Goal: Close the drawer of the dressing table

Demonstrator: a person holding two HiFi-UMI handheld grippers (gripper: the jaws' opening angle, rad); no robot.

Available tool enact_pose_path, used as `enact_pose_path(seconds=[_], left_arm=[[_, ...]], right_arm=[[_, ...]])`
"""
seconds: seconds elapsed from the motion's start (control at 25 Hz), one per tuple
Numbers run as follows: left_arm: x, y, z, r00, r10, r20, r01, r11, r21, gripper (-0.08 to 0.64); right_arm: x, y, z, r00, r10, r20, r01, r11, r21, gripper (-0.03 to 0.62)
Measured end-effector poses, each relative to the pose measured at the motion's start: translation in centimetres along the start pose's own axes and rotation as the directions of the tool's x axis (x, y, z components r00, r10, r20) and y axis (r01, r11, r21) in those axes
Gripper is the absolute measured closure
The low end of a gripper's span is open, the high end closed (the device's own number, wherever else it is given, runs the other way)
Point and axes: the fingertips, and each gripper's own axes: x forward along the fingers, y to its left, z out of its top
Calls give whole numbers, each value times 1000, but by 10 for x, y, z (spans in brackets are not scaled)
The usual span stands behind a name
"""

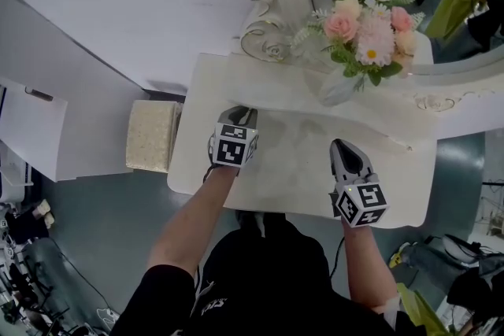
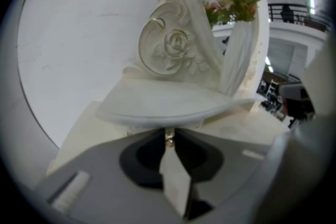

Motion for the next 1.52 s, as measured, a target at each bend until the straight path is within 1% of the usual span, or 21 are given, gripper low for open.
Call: enact_pose_path(seconds=[0.2, 0.36, 0.48, 0.64, 0.72, 0.92, 1.12, 1.24, 1.32, 1.52], left_arm=[[-1, 1, 0, 1000, 5, -1, -5, 1000, -6, 500], [-11, 0, -4, 1000, 2, 0, -2, 1000, -11, 502], [-26, -3, -4, 1000, -4, 17, 5, 1000, -24, 503], [-55, -9, -3, 998, -18, 53, 21, 997, -69, 506], [-71, -12, -4, 997, -25, 69, 30, 997, -73, 508], [-107, -15, -5, 994, -26, 108, 28, 999, -19, 512], [-137, -20, 3, 984, -43, 171, 38, 999, 30, 515], [-155, -26, 7, 980, -54, 192, 45, 998, 51, 518], [-166, -30, 10, 978, -57, 203, 46, 997, 62, 518], [-190, -44, 16, 974, -63, 217, 50, 997, 65, 522]], right_arm=[[-3, -3, 10, 1000, -6, 8, 6, 1000, -7, 583], [-6, 2, 18, 1000, -8, 20, 8, 1000, -9, 584], [-9, 12, 24, 999, -2, 33, 3, 1000, -12, 583], [-17, 29, 32, 999, 1, 48, 1, 1000, -27, 584], [-22, 36, 35, 999, -2, 53, 4, 999, -32, 584], [-38, 61, 39, 998, 5, 57, -3, 999, -40, 586], [-54, 81, 35, 998, 10, 60, -7, 999, -39, 587], [-63, 89, 34, 998, 13, 68, -11, 999, -36, 588], [-68, 93, 34, 997, 19, 77, -17, 999, -35, 588], [-81, 97, 41, 993, 40, 111, -36, 999, -37, 594]])
